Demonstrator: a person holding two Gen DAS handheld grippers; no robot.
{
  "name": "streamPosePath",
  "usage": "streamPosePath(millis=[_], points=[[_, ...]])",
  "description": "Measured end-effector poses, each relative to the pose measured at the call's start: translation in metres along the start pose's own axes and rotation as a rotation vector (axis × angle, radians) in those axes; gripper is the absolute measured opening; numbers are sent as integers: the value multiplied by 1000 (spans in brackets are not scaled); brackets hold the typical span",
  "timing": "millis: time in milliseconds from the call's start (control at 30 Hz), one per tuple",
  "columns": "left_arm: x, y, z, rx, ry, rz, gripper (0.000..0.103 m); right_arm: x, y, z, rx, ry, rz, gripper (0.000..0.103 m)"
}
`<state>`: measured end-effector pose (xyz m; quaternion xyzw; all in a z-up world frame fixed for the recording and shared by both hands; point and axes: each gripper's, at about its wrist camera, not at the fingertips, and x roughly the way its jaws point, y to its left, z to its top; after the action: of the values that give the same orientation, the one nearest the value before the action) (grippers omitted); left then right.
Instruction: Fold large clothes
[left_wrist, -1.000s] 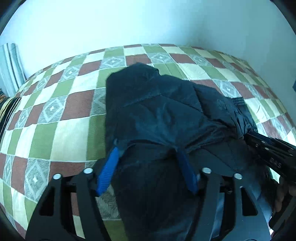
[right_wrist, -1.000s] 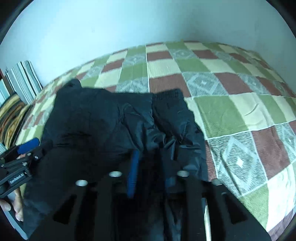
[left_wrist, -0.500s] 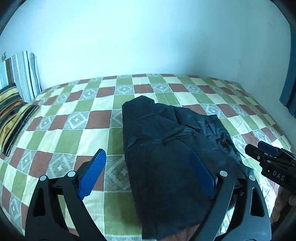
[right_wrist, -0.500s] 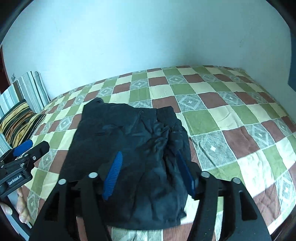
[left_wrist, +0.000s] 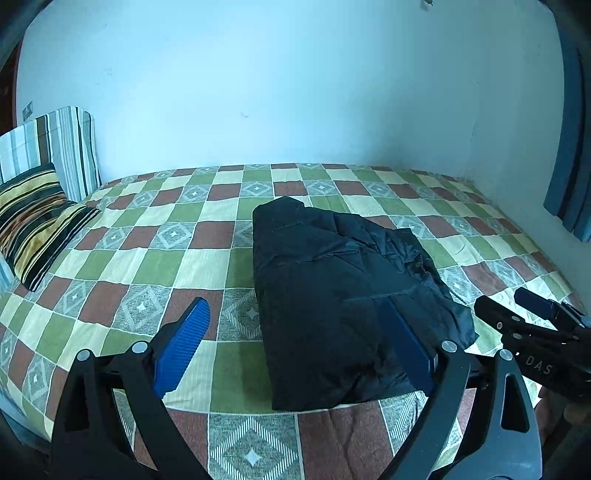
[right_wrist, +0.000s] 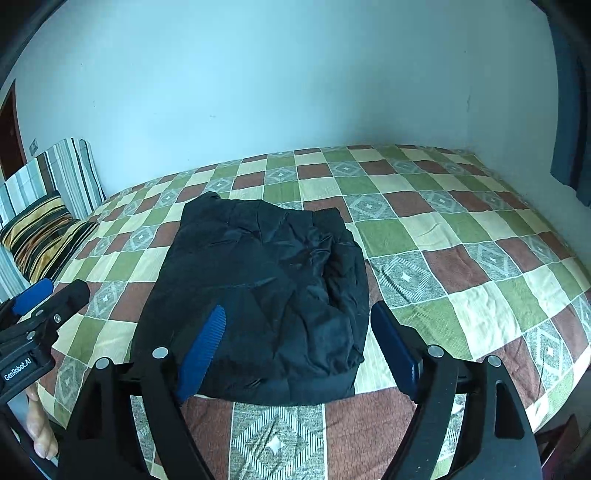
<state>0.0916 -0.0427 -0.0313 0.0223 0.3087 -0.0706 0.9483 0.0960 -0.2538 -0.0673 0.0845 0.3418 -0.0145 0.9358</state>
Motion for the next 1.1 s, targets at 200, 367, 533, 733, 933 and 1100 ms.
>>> streamPosePath(millis=[200,367,533,733,933,1100], points=[[-11,0,-2,-10,-15,3,94,-8,4,-4,-13,-10,0,80],[-15,-1,-3,-5,-23,2,94,-12,6,-4,-14,-19,2,80],[-17,1,-4,-19,-25,0,94,-15,9,-4,-20,-24,-1,80],[-18,4,-4,-25,-25,-1,94,-15,8,-4,-21,-23,1,80],[-19,5,-5,-30,-26,3,94,-17,8,-4,-26,-19,1,80],[-21,6,-6,-34,-33,5,94,-17,9,-4,-27,-21,1,80]])
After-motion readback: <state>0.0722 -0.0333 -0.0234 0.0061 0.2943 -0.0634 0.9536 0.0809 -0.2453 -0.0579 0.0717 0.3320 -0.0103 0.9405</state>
